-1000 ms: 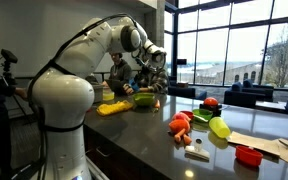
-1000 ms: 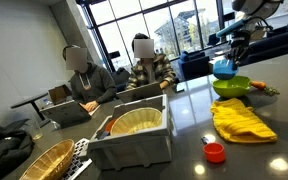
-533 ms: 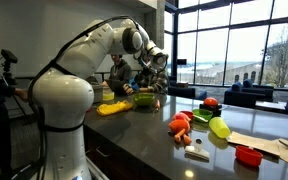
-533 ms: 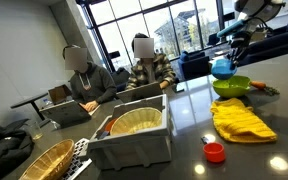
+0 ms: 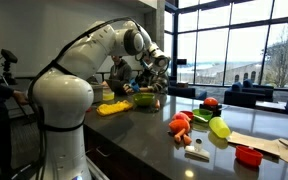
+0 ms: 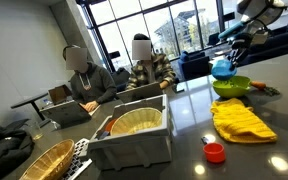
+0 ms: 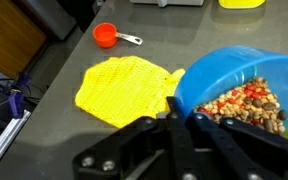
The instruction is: Pick up the blue bowl, then pour its contents into the green bowl
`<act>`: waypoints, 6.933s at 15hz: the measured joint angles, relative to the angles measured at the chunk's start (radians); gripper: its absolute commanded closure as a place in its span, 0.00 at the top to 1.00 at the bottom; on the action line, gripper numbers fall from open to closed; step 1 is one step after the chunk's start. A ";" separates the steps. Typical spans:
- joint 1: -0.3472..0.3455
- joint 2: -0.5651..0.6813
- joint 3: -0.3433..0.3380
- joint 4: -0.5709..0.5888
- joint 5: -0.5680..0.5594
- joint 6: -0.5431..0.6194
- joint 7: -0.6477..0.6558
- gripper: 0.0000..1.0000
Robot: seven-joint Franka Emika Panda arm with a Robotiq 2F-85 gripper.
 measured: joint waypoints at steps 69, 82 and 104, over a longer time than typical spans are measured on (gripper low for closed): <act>-0.046 -0.052 -0.125 -0.202 0.074 0.016 0.038 0.01; 0.027 -0.287 -0.127 -0.361 -0.410 0.226 0.029 0.01; 0.047 -0.424 -0.161 -0.808 -0.992 0.521 0.438 0.01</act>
